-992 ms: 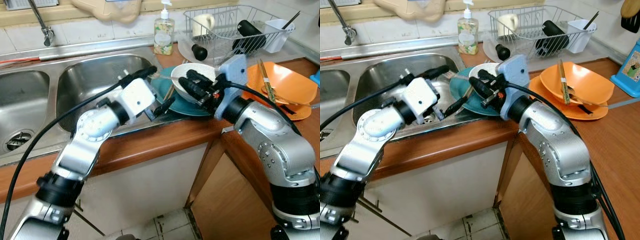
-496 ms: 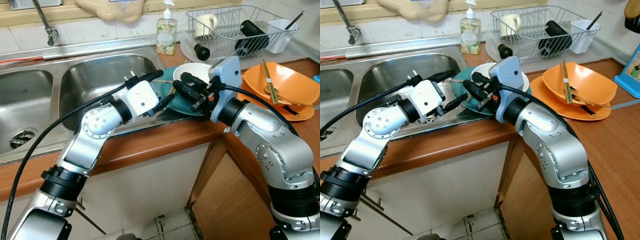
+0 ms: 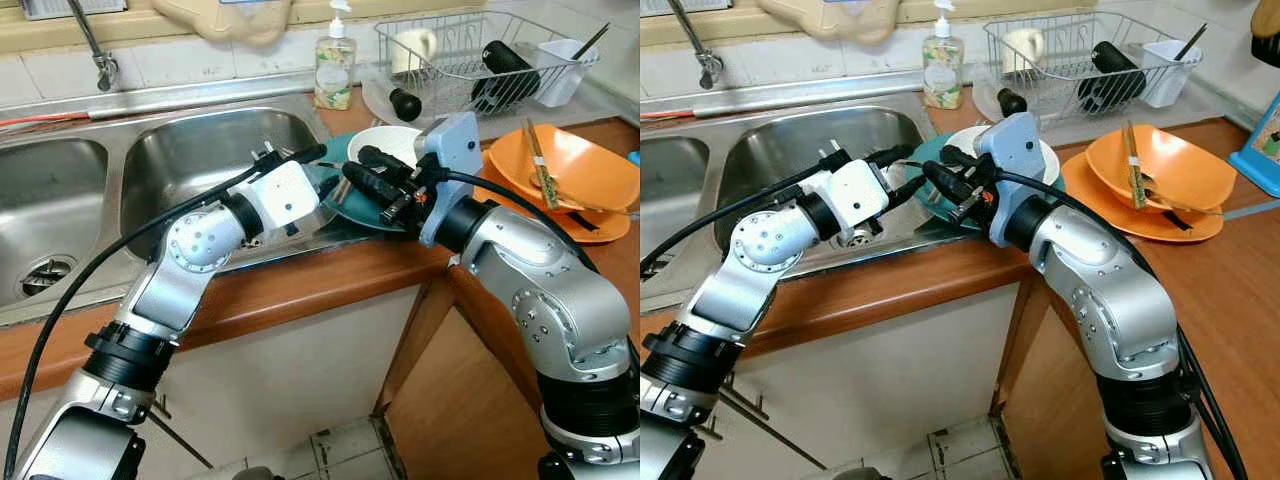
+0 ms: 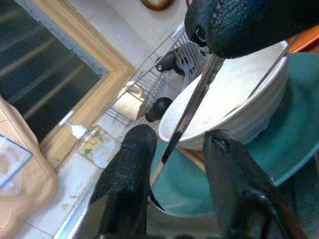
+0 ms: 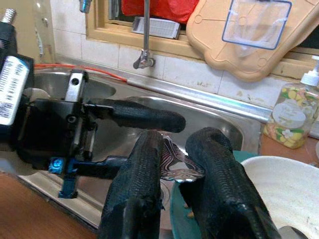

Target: Kitchen organization

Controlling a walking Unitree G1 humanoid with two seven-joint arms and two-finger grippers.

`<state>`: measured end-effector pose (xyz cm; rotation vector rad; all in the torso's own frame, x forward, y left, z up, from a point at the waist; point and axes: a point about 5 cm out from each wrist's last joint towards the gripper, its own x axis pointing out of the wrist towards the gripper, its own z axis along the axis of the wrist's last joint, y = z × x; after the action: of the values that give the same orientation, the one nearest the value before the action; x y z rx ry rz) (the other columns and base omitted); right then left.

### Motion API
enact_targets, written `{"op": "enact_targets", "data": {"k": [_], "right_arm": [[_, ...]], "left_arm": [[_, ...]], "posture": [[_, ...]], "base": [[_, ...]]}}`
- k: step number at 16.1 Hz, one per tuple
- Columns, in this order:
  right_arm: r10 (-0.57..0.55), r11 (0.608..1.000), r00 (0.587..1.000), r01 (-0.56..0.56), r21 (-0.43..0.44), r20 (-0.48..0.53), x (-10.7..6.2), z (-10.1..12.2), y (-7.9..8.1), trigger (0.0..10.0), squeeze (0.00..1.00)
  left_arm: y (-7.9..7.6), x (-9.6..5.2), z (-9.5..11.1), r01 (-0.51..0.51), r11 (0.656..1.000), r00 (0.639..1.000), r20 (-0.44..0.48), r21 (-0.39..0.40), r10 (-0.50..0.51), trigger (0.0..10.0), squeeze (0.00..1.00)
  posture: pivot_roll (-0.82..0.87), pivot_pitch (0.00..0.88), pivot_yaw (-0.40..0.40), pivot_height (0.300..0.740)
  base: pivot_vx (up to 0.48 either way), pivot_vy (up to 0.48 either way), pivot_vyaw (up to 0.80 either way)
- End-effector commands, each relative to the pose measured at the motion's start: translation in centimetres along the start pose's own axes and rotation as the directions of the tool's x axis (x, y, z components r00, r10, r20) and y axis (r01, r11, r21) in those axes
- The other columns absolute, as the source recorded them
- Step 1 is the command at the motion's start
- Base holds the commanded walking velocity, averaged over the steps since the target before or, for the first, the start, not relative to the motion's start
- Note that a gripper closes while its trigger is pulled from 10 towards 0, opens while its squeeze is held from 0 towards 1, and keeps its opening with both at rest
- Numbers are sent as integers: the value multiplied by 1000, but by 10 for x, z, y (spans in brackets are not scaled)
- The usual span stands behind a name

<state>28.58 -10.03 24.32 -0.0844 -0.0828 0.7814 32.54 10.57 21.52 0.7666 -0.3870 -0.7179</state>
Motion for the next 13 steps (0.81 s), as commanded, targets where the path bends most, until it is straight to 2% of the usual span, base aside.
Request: {"op": "enact_targets", "data": {"k": [1, 13], "right_arm": [[27, 1000, 1000, -27, -6, 8, 0, 4, 6, 0, 0], [37, 999, 999, -37, -9, 1, 1, 5, 9, 0, 0]], "left_arm": [[2, 3, 3, 5, 999, 1000, 9, 32, -5, 0, 0], [6, 4, -2, -6, 992, 1000, -12, 126, 7, 0, 0]], "posture": [[-17, 0, 47, 740], [-26, 0, 57, 740]], "base": [[0, 0, 0], [0, 0, 0]]}}
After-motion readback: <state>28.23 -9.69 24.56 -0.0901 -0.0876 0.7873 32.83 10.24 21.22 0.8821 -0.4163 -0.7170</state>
